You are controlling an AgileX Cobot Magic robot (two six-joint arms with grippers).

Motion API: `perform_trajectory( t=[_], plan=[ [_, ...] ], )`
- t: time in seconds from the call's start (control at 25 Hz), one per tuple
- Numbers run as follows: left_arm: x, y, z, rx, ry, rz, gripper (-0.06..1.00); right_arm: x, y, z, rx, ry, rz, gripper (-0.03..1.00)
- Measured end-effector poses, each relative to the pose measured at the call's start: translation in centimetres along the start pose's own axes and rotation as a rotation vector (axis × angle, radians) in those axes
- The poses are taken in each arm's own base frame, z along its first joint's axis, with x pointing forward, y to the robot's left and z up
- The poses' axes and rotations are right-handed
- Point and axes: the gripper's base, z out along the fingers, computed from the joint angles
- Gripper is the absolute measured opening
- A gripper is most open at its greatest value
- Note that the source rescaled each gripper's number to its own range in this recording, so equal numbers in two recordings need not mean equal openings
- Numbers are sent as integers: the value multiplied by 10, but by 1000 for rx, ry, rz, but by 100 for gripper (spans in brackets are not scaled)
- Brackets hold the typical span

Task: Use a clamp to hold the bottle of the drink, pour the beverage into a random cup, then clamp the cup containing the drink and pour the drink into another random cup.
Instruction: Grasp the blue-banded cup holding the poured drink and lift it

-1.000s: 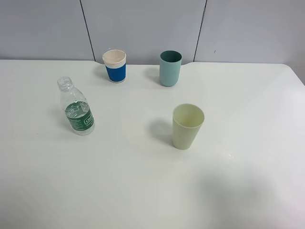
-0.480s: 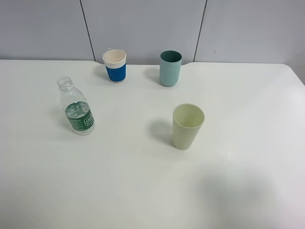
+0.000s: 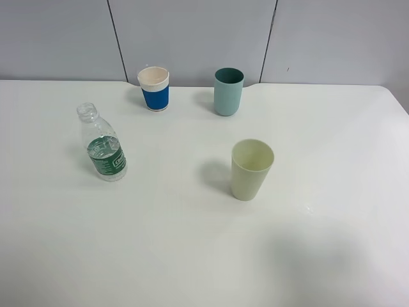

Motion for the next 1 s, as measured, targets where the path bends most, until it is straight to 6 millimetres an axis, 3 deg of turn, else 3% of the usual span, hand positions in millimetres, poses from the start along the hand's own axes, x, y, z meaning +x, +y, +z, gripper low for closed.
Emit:
perform_trajectory(
  t=[1.0],
  plan=[
    [0,0,0,0,0,0,100,0,0,0,0,0,0,100]
  ],
)
